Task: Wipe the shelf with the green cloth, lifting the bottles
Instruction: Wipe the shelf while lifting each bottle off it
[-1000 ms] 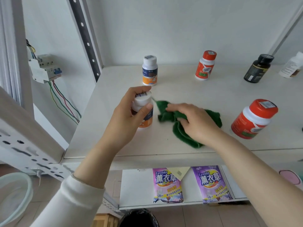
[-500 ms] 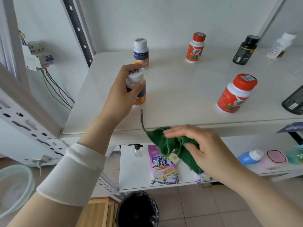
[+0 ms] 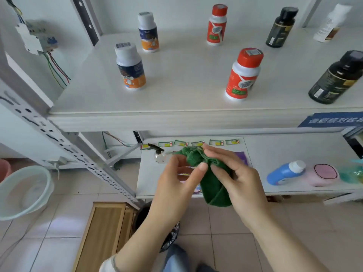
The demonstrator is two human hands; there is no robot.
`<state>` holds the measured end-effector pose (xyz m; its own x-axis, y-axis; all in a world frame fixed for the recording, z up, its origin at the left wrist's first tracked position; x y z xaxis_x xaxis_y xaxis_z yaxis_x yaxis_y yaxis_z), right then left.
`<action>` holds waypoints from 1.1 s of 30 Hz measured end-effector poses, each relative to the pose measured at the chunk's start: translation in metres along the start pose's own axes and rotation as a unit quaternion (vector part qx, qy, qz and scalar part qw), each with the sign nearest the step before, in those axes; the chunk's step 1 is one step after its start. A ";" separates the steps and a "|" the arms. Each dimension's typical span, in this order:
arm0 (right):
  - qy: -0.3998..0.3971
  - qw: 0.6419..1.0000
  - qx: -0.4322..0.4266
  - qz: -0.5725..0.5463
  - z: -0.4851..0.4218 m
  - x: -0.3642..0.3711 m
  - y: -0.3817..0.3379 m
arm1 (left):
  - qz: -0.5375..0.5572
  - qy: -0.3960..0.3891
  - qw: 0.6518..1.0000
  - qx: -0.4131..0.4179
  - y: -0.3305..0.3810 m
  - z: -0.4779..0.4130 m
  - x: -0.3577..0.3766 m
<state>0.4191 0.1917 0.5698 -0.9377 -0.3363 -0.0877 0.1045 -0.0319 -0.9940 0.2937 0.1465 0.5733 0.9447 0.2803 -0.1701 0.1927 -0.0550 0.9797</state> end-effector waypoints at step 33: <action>0.141 0.935 -0.036 0.323 0.042 -0.095 -0.030 | -0.175 0.023 0.959 0.223 0.028 0.010 -0.006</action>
<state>0.5190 0.1846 0.6107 -0.7383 -0.0018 -0.6745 0.6657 0.1588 -0.7291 0.2964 0.1337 0.6003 0.7908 0.3970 -0.4659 0.5998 -0.3507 0.7192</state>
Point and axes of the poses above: each hand's wrist, its own z-axis away from the middle knuckle, its own x-axis out of the palm, y = z × x, the point moved 1 cm from there along -z, towards the middle knuckle, and after that the axes turned 12 degrees about x, right-handed, at the moved point
